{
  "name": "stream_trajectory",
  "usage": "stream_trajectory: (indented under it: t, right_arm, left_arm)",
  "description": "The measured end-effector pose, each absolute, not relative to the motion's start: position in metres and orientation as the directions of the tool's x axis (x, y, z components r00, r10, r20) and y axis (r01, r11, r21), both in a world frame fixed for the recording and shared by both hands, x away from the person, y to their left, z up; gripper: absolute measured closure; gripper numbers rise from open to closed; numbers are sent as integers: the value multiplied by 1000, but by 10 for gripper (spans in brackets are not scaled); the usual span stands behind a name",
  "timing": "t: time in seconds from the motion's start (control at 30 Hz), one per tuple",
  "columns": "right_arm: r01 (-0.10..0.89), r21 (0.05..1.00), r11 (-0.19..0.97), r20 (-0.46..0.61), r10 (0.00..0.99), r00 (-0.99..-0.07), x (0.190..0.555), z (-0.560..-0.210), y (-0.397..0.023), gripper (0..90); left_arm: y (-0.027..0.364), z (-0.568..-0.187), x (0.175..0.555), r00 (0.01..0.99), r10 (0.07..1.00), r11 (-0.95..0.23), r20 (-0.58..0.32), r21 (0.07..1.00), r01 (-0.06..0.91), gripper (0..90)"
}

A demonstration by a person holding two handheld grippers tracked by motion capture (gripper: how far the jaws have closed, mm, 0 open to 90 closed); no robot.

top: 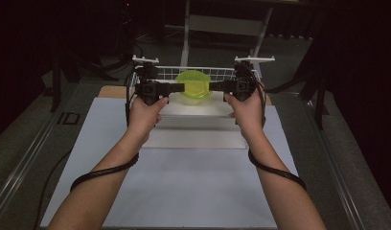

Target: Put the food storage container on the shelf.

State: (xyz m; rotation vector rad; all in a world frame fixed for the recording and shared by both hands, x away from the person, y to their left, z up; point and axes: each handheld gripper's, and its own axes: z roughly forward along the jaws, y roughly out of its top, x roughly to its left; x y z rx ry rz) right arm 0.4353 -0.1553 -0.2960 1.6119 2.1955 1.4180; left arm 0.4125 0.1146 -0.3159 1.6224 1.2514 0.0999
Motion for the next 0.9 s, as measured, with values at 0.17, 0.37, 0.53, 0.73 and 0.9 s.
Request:
stream_trajectory:
  t: [0.17, 0.37, 0.53, 0.73, 0.9]
  right_arm:
    - [712, 701, 33, 431, 775, -461, 432, -294, -151, 713]
    - [705, 708, 31, 428, 776, -464, 430, -291, -152, 682]
    - [700, 714, 15, 442, 766, -466, 428, -291, -157, 649]
    - [659, 749, 71, 376, 773, -511, 416, -298, -159, 514]
    - [601, 792, 103, 313, 777, -546, 405, -300, -161, 419]
  left_arm:
    - [121, -320, 418, 405, 764, 119, -502, 727, 676, 589]
    - [126, -313, 415, 413, 768, 133, -490, 752, 645, 525]
    - [132, -309, 407, 423, 776, 125, -468, 771, 625, 517]
    - [134, -311, 389, 484, 768, 83, -419, 814, 575, 487]
    - [131, -312, 369, 546, 748, 42, -377, 848, 528, 439]
